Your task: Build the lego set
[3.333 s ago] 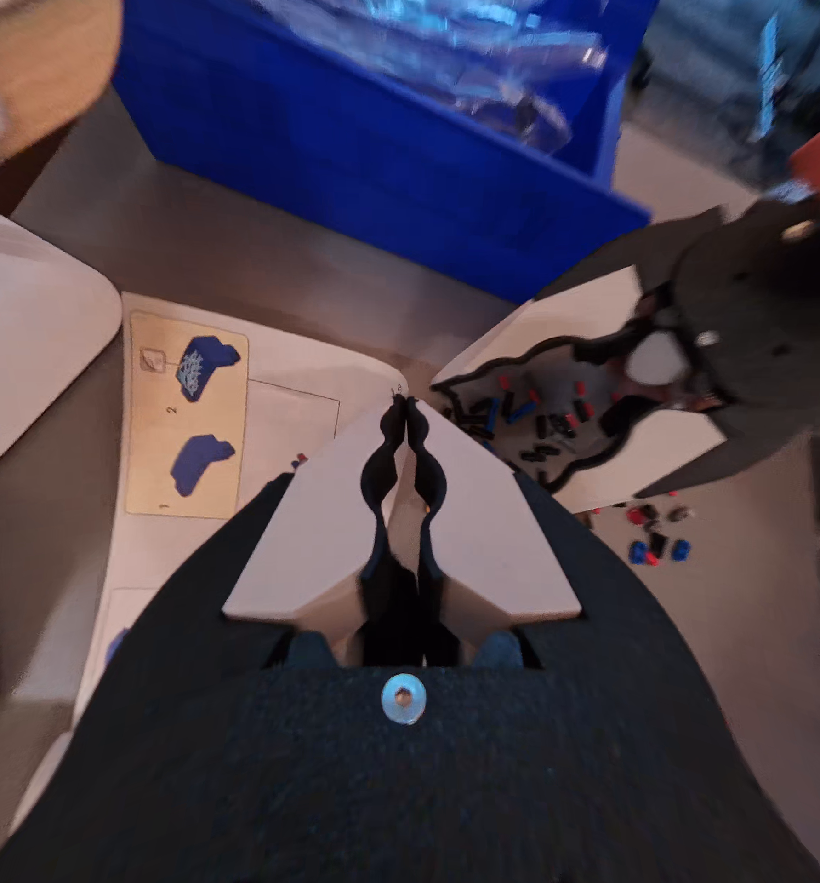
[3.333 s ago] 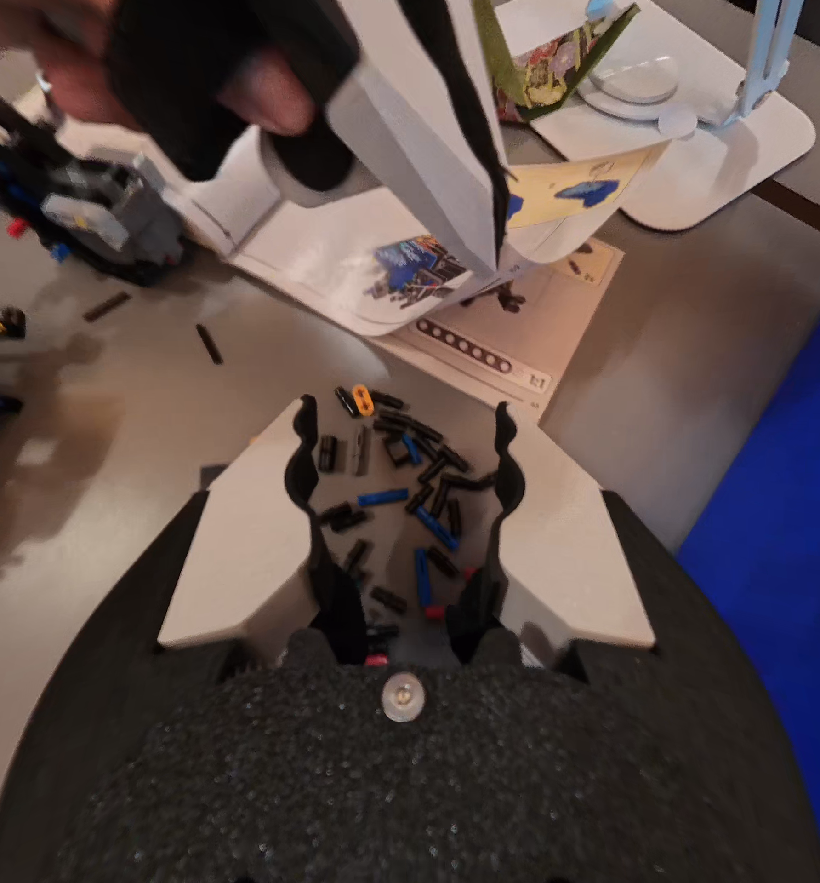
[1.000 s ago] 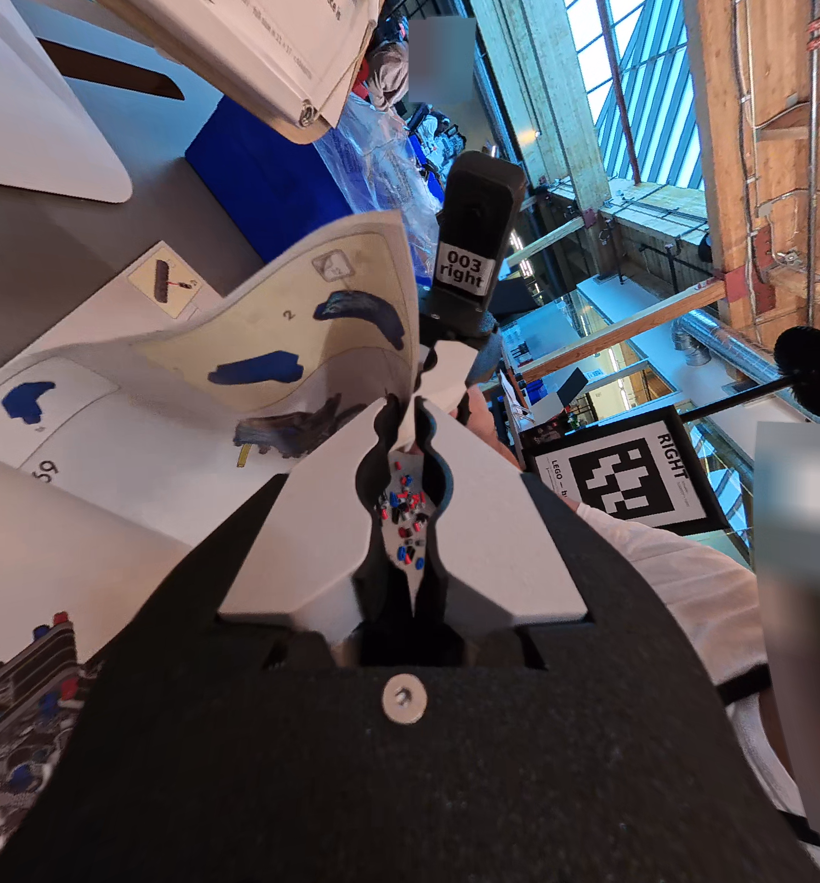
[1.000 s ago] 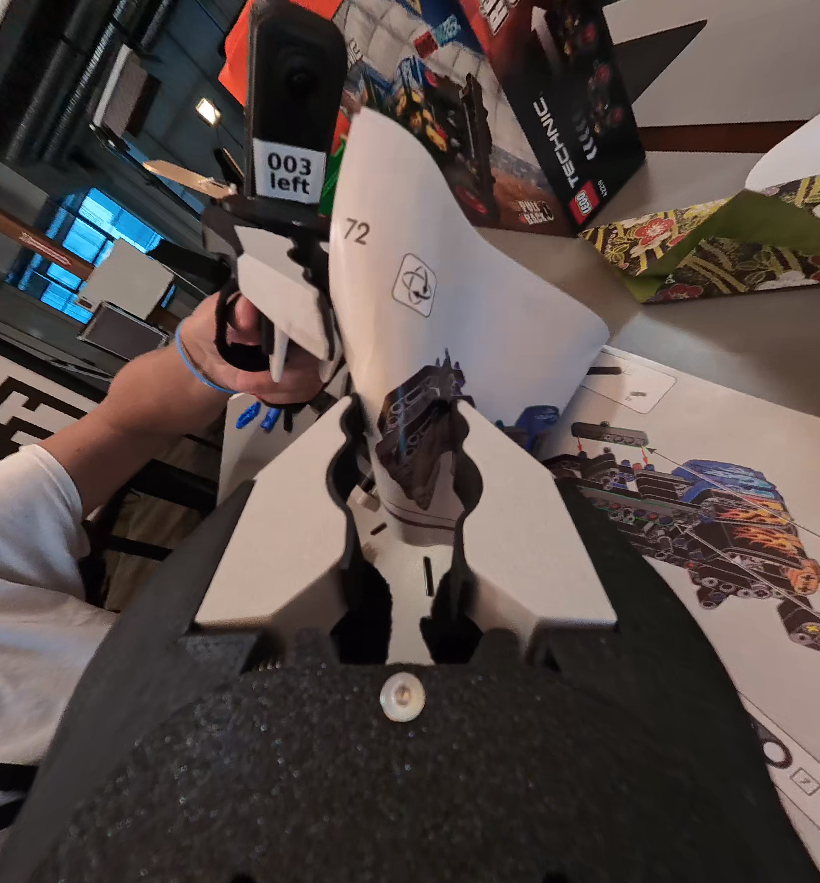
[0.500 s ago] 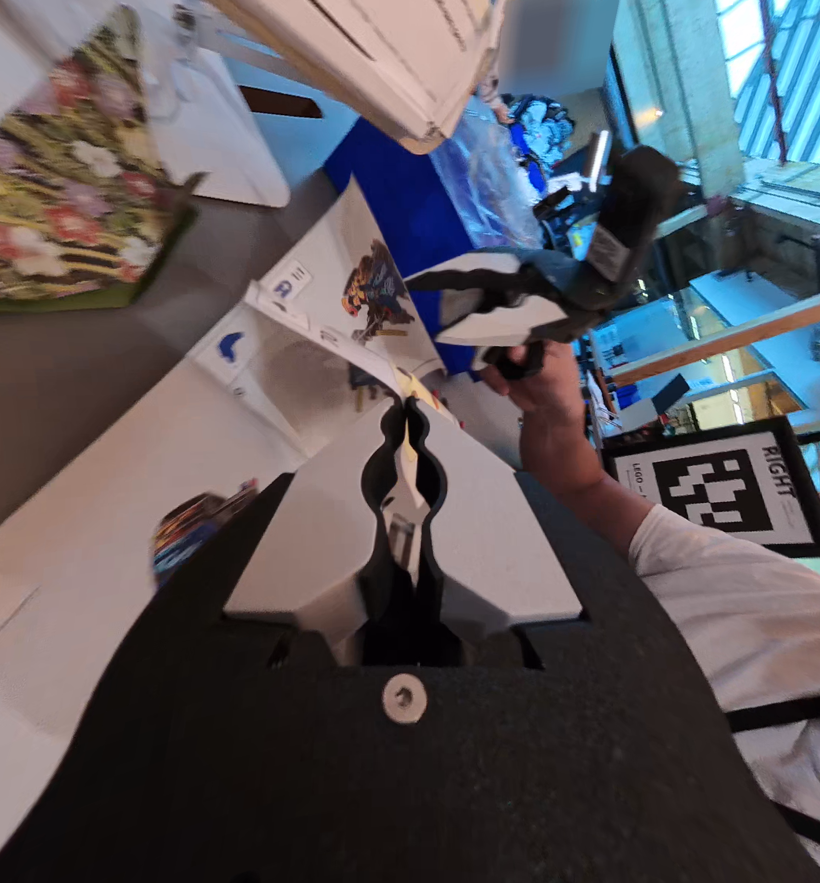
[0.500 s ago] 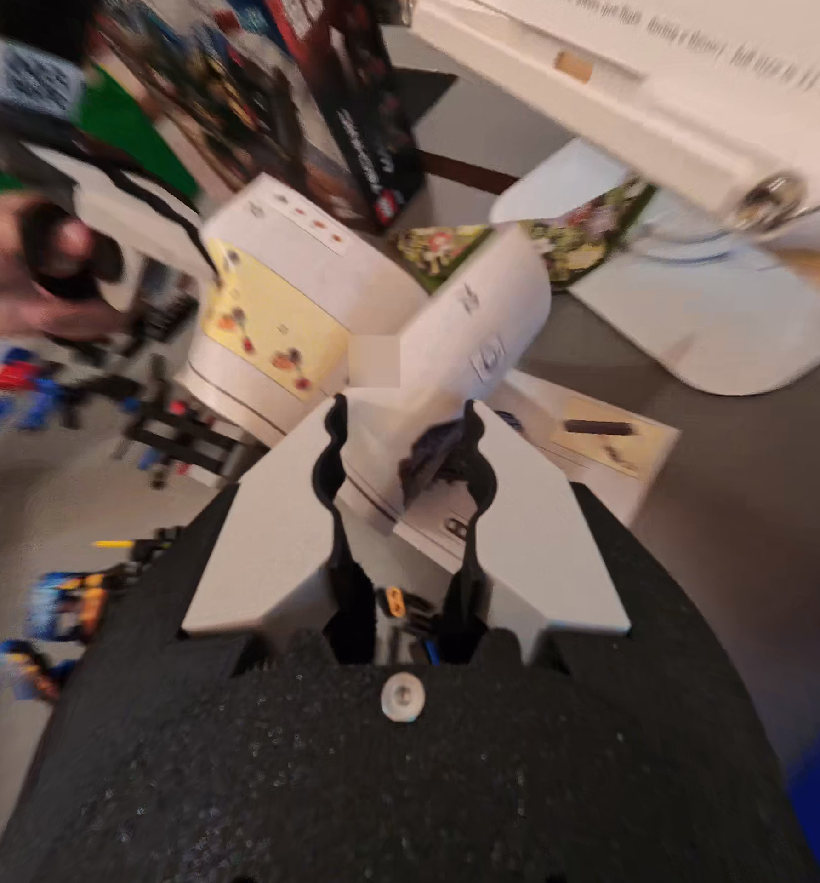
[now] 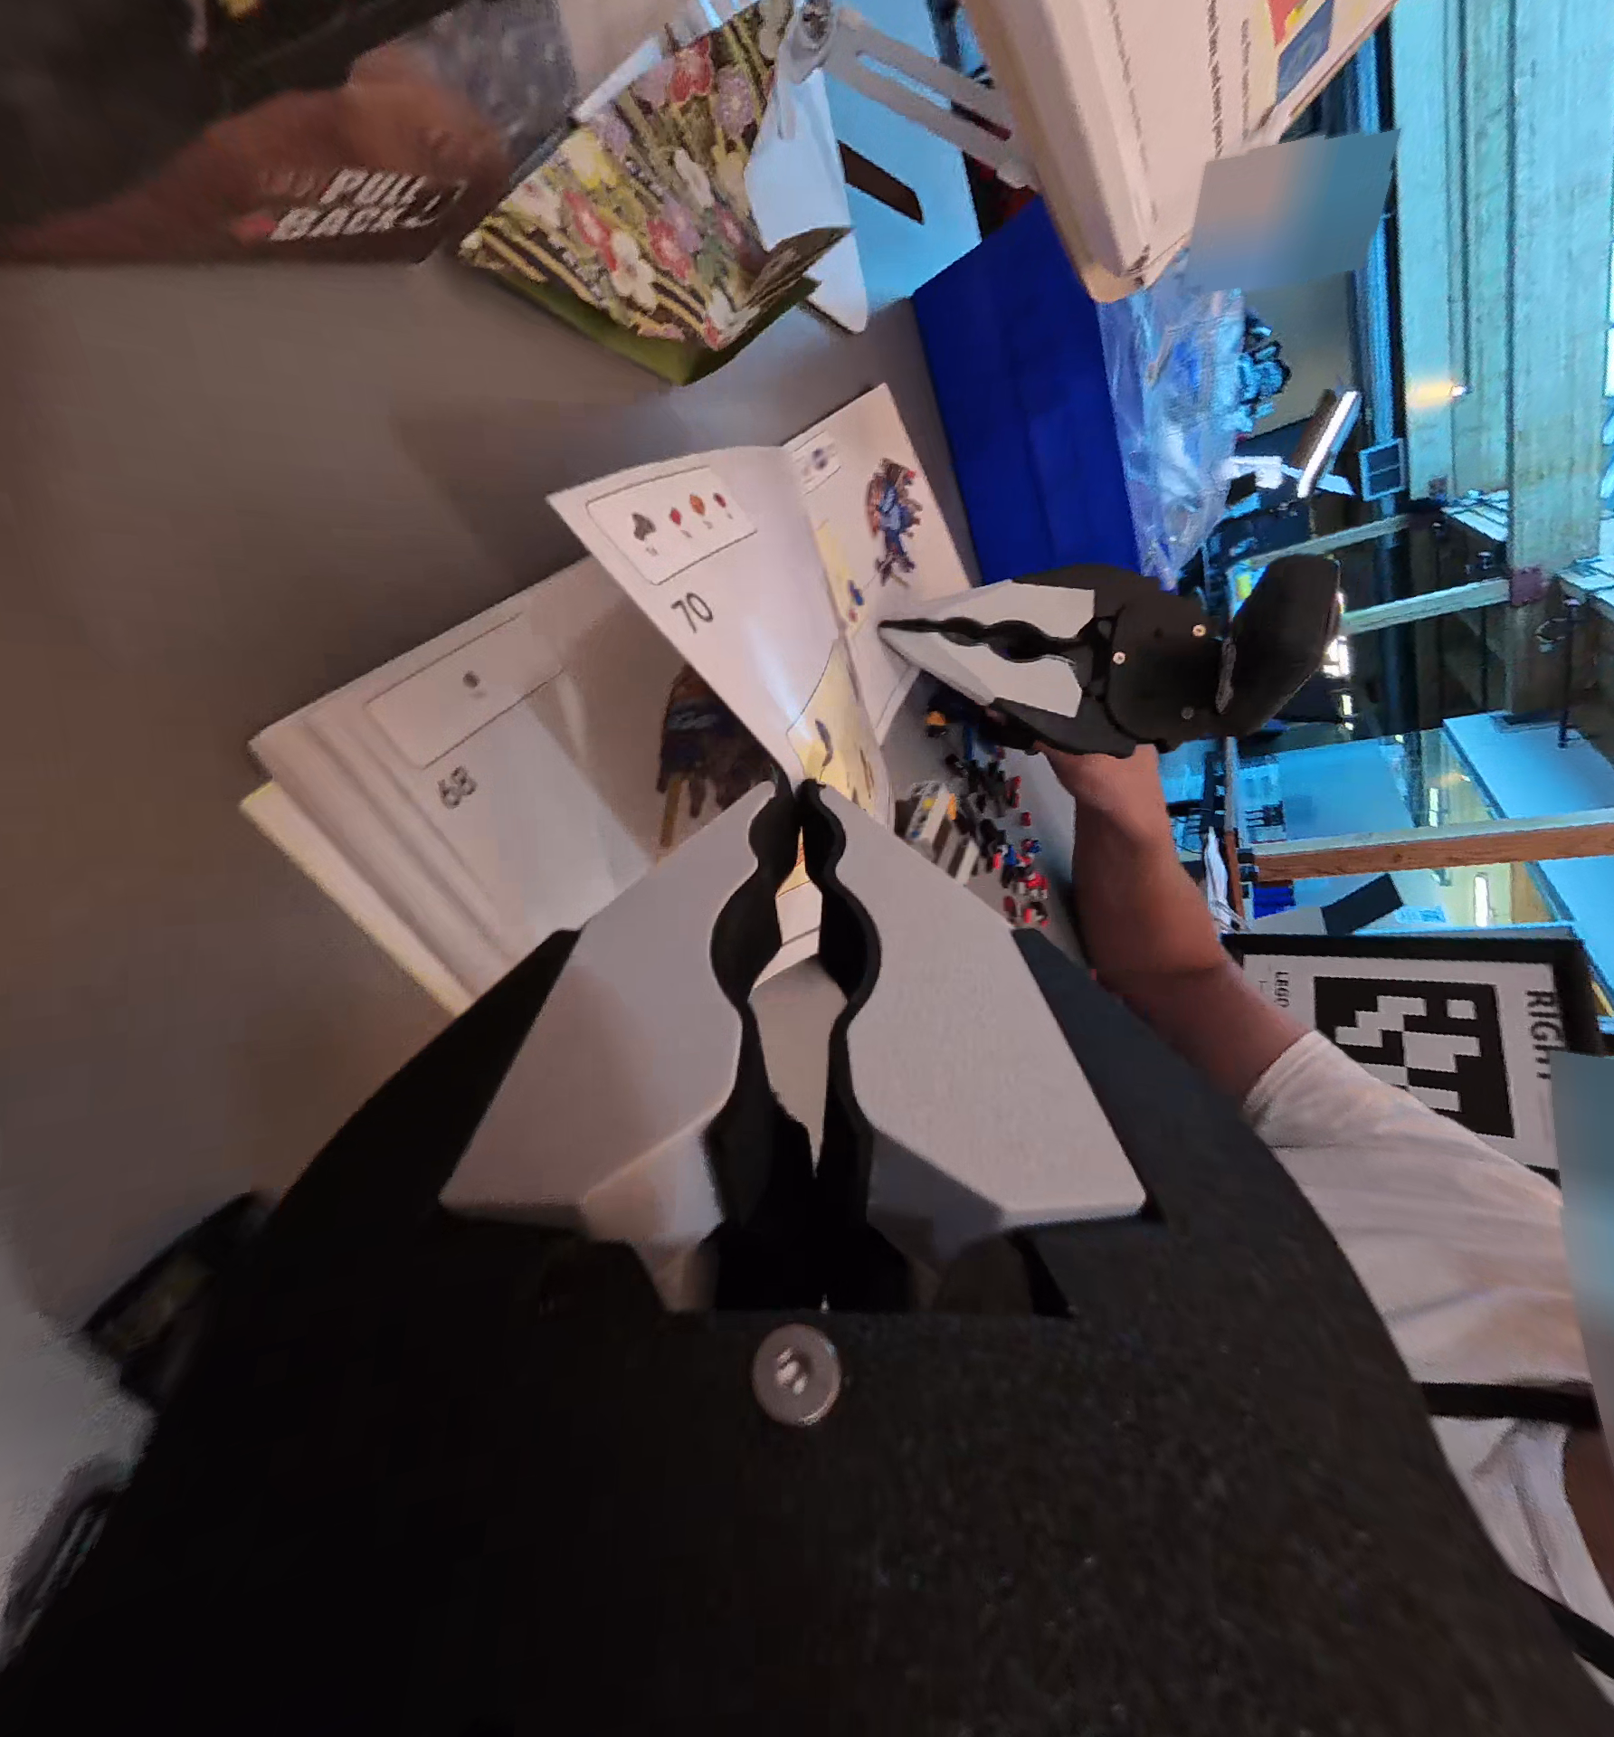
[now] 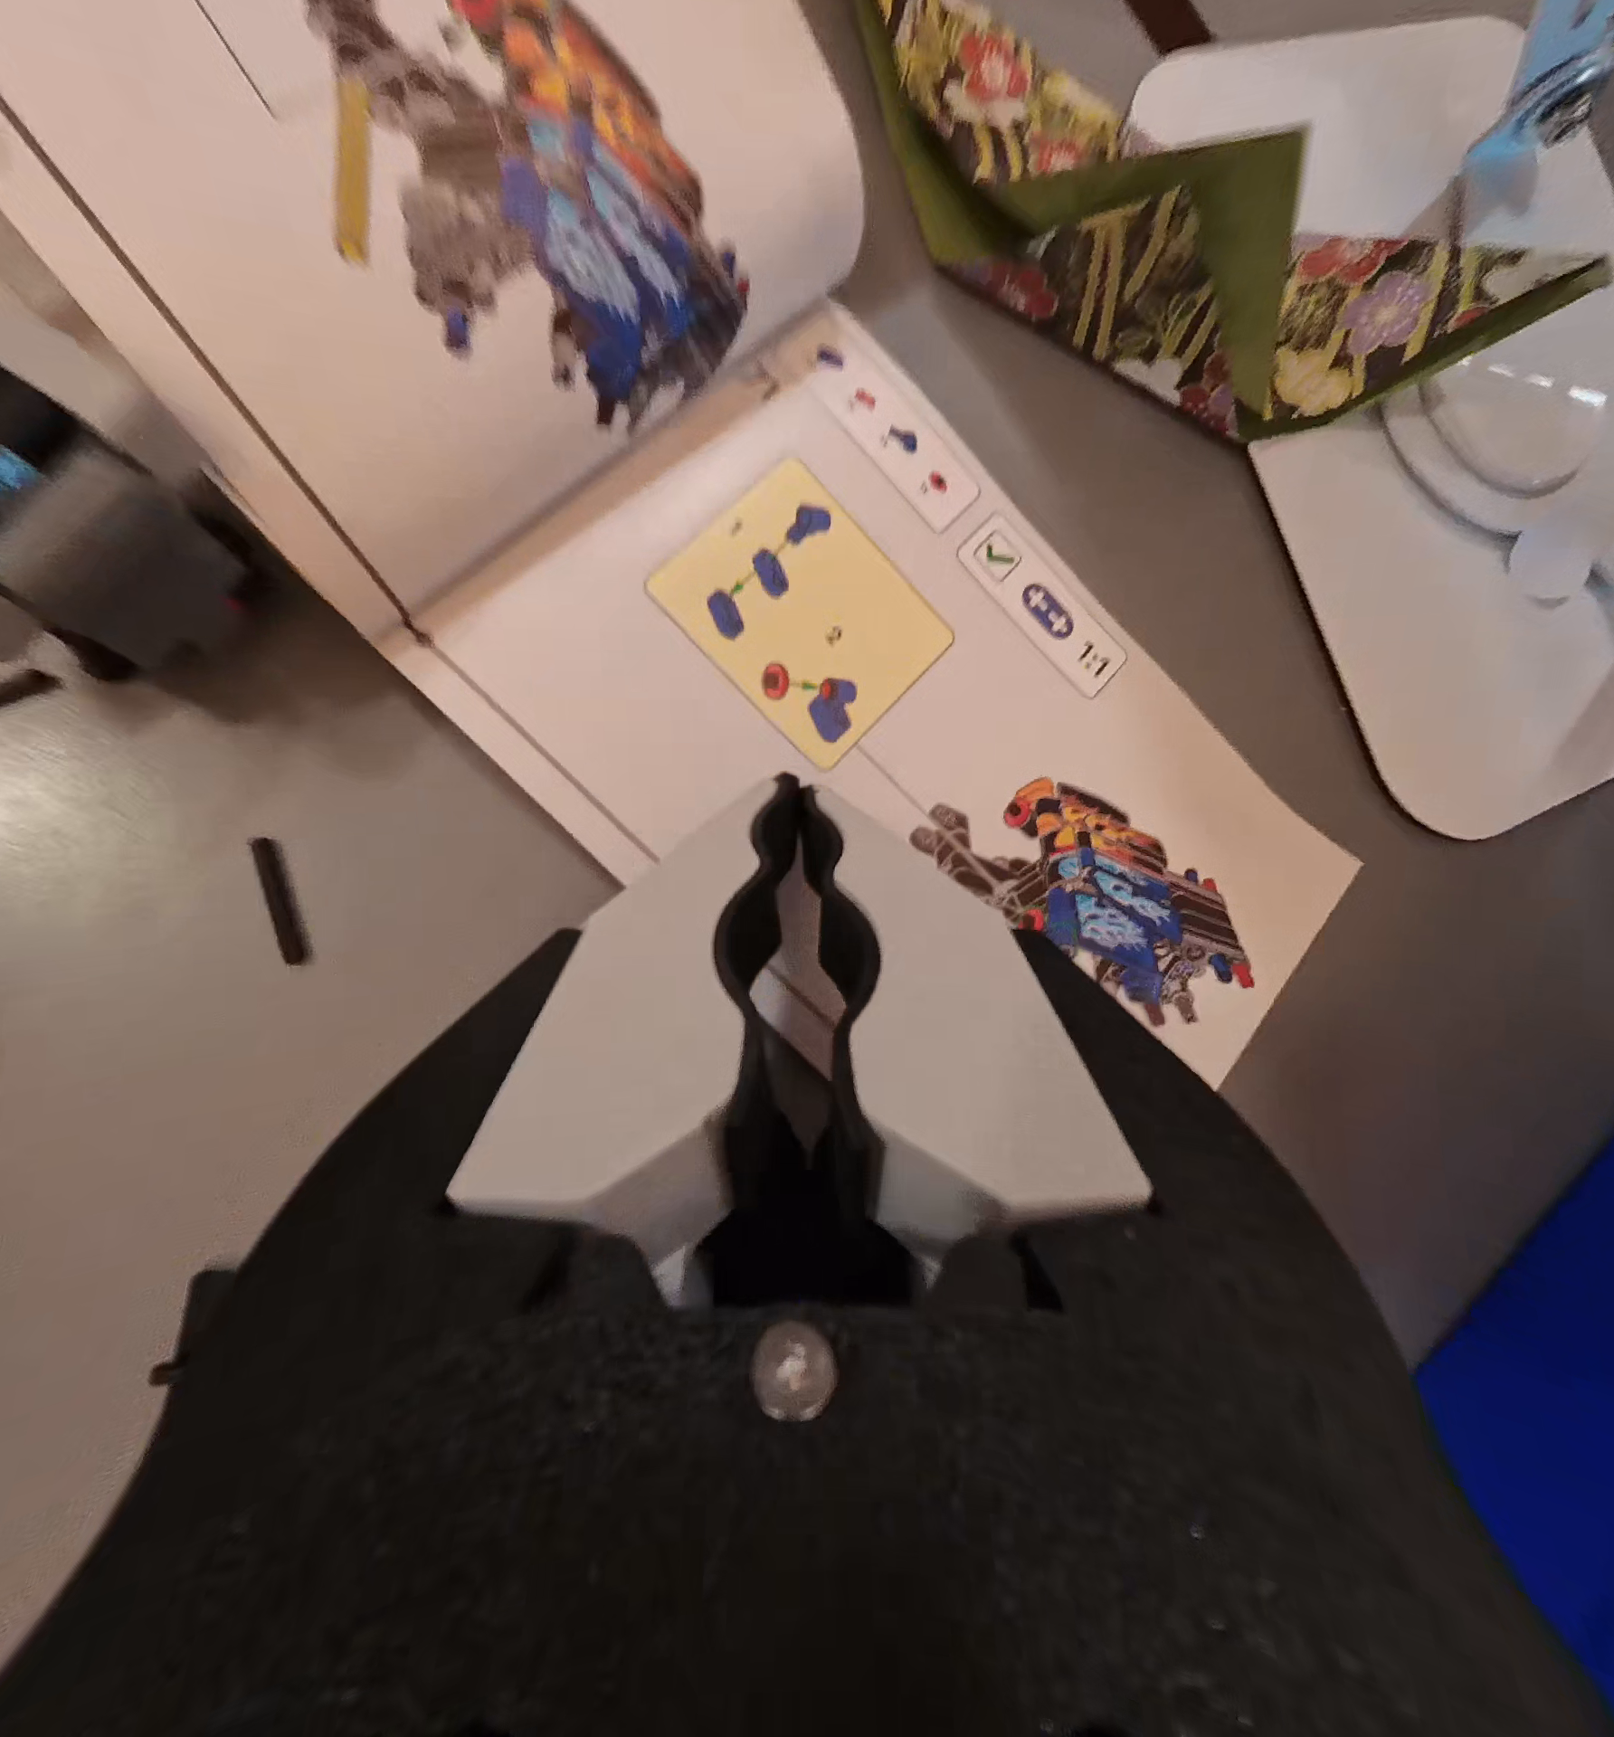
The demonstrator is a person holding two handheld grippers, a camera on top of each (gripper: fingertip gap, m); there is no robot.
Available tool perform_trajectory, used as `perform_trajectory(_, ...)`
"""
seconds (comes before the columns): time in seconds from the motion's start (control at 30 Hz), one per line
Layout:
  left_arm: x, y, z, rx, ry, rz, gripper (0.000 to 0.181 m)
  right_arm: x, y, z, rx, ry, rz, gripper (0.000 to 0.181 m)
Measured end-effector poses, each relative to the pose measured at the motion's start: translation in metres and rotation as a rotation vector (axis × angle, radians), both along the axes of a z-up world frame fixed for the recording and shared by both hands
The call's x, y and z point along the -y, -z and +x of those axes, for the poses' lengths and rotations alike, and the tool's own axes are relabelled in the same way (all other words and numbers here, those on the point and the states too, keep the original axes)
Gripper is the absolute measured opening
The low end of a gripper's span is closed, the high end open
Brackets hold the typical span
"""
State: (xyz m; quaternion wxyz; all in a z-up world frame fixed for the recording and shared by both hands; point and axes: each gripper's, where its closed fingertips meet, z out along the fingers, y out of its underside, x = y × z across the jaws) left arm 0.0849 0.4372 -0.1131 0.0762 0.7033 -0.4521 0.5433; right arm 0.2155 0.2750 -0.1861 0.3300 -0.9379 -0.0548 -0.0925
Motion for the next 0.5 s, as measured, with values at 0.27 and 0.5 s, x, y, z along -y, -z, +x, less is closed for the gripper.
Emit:
perform_trajectory(0.27, 0.0, 0.045, -0.039, -0.126, -0.009, 0.153, 0.0, 0.002, 0.003, 0.004, 0.023, 0.055, 0.024, 0.0)
perform_trajectory(0.5, 0.011, 0.075, -0.052, -0.25, 0.07, 0.437, 0.0, 0.002, 0.003, 0.005, 0.044, 0.069, 0.035, 0.0)
